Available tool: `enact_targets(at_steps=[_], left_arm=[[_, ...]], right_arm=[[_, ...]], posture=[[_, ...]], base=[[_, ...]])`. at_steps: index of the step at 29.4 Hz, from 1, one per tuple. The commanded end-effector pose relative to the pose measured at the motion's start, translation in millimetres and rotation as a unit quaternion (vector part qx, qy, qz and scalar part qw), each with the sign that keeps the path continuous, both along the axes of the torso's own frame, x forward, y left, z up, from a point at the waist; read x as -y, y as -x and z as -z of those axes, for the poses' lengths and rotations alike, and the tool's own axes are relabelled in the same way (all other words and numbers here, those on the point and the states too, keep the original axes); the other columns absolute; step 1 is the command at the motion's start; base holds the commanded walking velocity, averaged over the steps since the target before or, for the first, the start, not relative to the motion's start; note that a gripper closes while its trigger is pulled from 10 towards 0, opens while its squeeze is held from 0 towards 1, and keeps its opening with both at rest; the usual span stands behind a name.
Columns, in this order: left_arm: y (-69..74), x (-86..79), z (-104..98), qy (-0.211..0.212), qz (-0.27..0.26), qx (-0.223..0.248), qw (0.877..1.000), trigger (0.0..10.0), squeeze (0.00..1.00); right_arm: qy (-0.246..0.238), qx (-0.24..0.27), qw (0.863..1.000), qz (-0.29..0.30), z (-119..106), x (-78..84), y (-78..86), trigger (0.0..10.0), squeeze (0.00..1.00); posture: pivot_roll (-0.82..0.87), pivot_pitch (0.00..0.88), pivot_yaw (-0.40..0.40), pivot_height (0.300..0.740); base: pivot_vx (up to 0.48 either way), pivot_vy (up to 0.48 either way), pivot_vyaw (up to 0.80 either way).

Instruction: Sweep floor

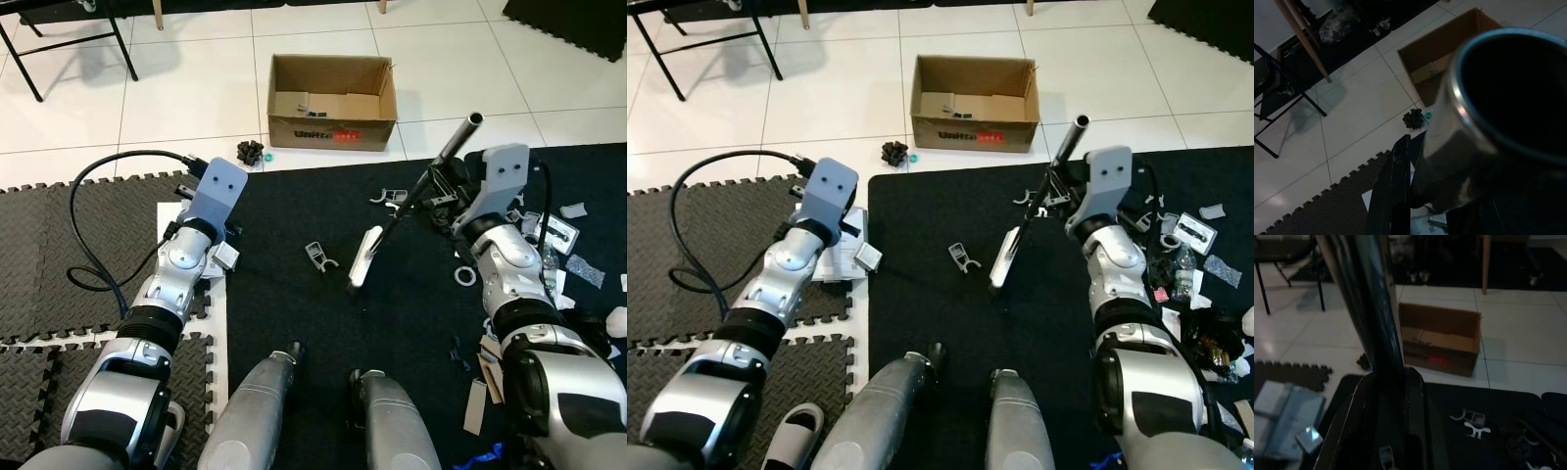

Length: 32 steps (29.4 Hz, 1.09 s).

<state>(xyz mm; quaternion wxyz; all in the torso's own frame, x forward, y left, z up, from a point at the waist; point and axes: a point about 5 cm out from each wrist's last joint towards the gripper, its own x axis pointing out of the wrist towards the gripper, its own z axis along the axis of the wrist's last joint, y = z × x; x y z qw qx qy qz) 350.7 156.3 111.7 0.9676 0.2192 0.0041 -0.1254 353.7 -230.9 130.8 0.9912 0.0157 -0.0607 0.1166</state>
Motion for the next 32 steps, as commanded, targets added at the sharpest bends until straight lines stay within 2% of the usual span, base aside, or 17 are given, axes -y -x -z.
enact_targets(at_steps=[1, 2, 3, 4, 6, 8, 11, 14, 17, 18, 19, 21, 23, 26, 27, 28, 32], left_arm=[[2.7, 15.4, 4, 0.023, 0.029, -0.009, 0.999, 10.0, 0.00], [2.7, 15.4, 4, 0.023, 0.029, -0.009, 0.999, 10.0, 0.00], [1.6, 16.8, 4, 0.023, 0.032, -0.009, 0.999, 10.0, 0.00], [1.3, 17.3, 4, 0.022, 0.032, -0.009, 0.999, 10.0, 0.00], [0.9, 17.5, 3, 0.022, 0.033, -0.009, 0.999, 10.0, 0.00], [0.7, 16.7, 3, 0.021, 0.032, -0.009, 0.999, 10.0, 0.00], [2.0, 12.6, 3, 0.019, 0.027, -0.008, 0.999, 10.0, 0.00], [3.4, 8.2, 4, 0.012, 0.019, -0.002, 1.000, 10.0, 0.00], [4.8, 1.5, 1, 0.059, 0.004, -0.002, 0.998, 10.0, 0.00], [4.8, 1.5, 1, 0.059, 0.004, -0.002, 0.998, 10.0, 0.00], [4.6, -1.4, -1, 0.105, -0.008, -0.007, 0.994, 10.0, 0.00], [5.0, -4.7, -5, 0.153, -0.015, -0.004, 0.988, 10.0, 0.00], [5.6, -5.8, -6, 0.164, -0.016, -0.001, 0.986, 10.0, 0.00], [8.9, -6.8, -4, 0.137, -0.008, 0.003, 0.991, 10.0, 0.00], [14.3, -5.6, 3, 0.096, 0.008, -0.003, 0.995, 10.0, 0.00], [16.5, -4.4, 6, 0.086, 0.015, -0.008, 0.996, 10.0, 0.00], [19.7, -1.2, 9, 0.084, 0.023, -0.019, 0.996, 10.0, 0.00]], right_arm=[[-0.038, 0.015, 0.999, 0.007, -8, 8.2, 0.2, 10.0, 0.00], [-0.038, 0.015, 0.999, 0.007, -8, 8.2, 0.2, 10.0, 0.00], [-0.077, 0.022, 0.997, 0.008, -13, 9.9, -2.2, 10.0, 0.00], [-0.091, 0.025, 0.996, 0.007, -15, 9.4, -3.3, 10.0, 0.00], [-0.103, 0.029, 0.994, 0.007, -18, 7.7, -5.3, 10.0, 0.00], [-0.092, 0.038, 0.995, 0.003, -23, 1.6, -8.2, 10.0, 0.00], [-0.038, 0.032, 0.999, -0.004, -20, -5.7, -8.9, 10.0, 0.00], [-0.028, 0.026, 0.999, -0.010, -17, -8.4, -8.5, 10.0, 0.00], [-0.037, 0.019, 0.999, -0.016, -17, -11.4, -9.3, 10.0, 0.00], [-0.037, 0.019, 0.999, -0.016, -17, -11.4, -9.3, 10.0, 0.00], [-0.038, 0.019, 0.999, -0.017, -16, -12.5, -9.7, 10.0, 0.00], [-0.040, 0.017, 0.999, -0.018, -16, -13.6, -10.2, 10.0, 0.00], [-0.039, 0.017, 0.999, -0.019, -16, -14.0, -10.3, 10.0, 0.00], [-0.041, 0.016, 0.999, -0.018, -16, -13.8, -10.5, 10.0, 0.00], [-0.040, 0.015, 0.999, -0.016, -17, -12.9, -10.7, 10.0, 0.00], [-0.039, 0.015, 0.999, -0.015, -16, -12.6, -10.7, 10.0, 0.00], [-0.038, 0.014, 0.999, -0.014, -16, -12.2, -10.6, 10.0, 0.00]], posture=[[0.03, 0.225, 0.028, 0.740], [0.03, 0.225, 0.028, 0.740], [0.03, 0.224, 0.032, 0.740], [0.03, 0.224, 0.032, 0.740], [0.03, 0.224, 0.033, 0.740], [0.03, 0.228, 0.032, 0.740], [0.04, 0.230, 0.024, 0.740], [0.05, 0.231, 0.022, 0.740], [0.06, 0.232, 0.018, 0.740], [0.06, 0.232, 0.018, 0.740], [0.06, 0.233, 0.017, 0.740], [0.06, 0.234, 0.014, 0.740], [0.06, 0.234, 0.014, 0.740], [0.05, 0.235, 0.014, 0.740], [0.05, 0.237, 0.015, 0.740], [0.05, 0.237, 0.014, 0.740], [0.06, 0.237, 0.014, 0.740]], base=[[0.000, 0.000, 0.00], [0.000, 0.000, 0.00], [0.000, 0.000, 0.00], [0.000, 0.000, 0.00], [0.000, 0.000, 0.00], [0.000, 0.000, 0.00], [0.000, 0.000, 0.00], [0.000, 0.000, 0.00], [0.000, 0.000, 0.00], [0.000, 0.000, 0.00], [0.000, 0.000, 0.00], [0.000, 0.000, 0.00], [0.000, 0.000, 0.00], [0.000, 0.000, 0.00], [0.000, 0.000, 0.00], [0.000, 0.000, 0.00], [0.000, 0.000, 0.00]])
